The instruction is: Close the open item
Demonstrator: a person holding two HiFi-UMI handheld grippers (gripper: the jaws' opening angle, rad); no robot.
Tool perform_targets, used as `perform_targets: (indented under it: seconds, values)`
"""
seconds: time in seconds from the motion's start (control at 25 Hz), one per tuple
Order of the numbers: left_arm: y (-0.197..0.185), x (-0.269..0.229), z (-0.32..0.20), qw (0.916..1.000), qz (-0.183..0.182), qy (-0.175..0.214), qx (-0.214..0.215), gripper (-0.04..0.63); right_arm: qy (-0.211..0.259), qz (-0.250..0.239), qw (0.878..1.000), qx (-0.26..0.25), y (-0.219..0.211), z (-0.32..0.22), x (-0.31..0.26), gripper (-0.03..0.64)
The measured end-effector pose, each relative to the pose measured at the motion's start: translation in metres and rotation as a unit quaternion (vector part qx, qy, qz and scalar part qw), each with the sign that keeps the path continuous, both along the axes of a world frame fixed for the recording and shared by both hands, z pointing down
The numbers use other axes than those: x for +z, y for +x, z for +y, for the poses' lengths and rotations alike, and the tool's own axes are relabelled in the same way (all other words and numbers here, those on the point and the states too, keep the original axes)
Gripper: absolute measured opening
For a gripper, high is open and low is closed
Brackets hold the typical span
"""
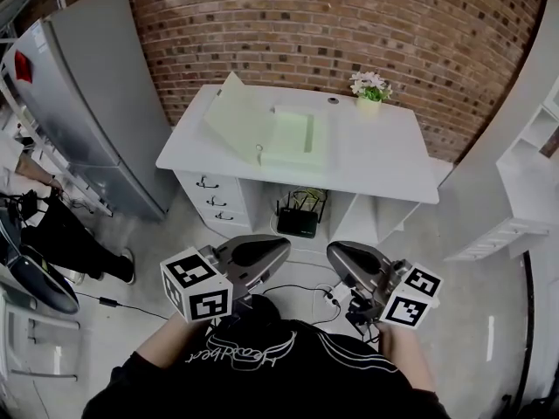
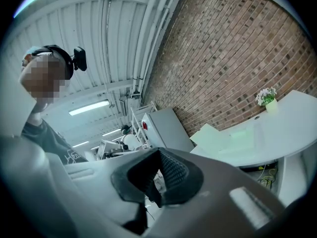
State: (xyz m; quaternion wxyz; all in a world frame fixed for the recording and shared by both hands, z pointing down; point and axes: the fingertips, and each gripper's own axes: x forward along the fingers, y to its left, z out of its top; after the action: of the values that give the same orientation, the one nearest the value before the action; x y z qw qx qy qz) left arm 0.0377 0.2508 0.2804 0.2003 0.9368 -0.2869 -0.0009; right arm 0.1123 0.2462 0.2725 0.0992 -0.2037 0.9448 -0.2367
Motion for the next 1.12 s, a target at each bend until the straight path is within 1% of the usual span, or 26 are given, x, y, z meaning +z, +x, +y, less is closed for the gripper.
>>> perform_targets:
  seconds: [0.24,0.48,0.8,1.12]
  values:
    - [0.001,0.007,-0.011,0.9998,0.016,-0.014,0.004,0.002,-0.005,0.006,1.0,0.003,0.0,-0.008,0.007,0.003]
    - [0.002,0.012,-0.031,0.9996,0.016,-0.016,0.015,0.002,-0.011,0.009,1.0,0.011,-0.001,-0.029,0.013,0.003]
    - [-0.007,0.018,-0.081,0.9993,0.013,-0.031,0.015,0.002,-0.028,0.01,0.999,0.012,-0.011,-0.077,0.019,0.003]
    - [-0.035,0.03,-0.145,0.9982,0.009,-0.058,0.008,0.002,-0.052,0.011,0.999,0.01,-0.035,-0.139,0.03,0.003]
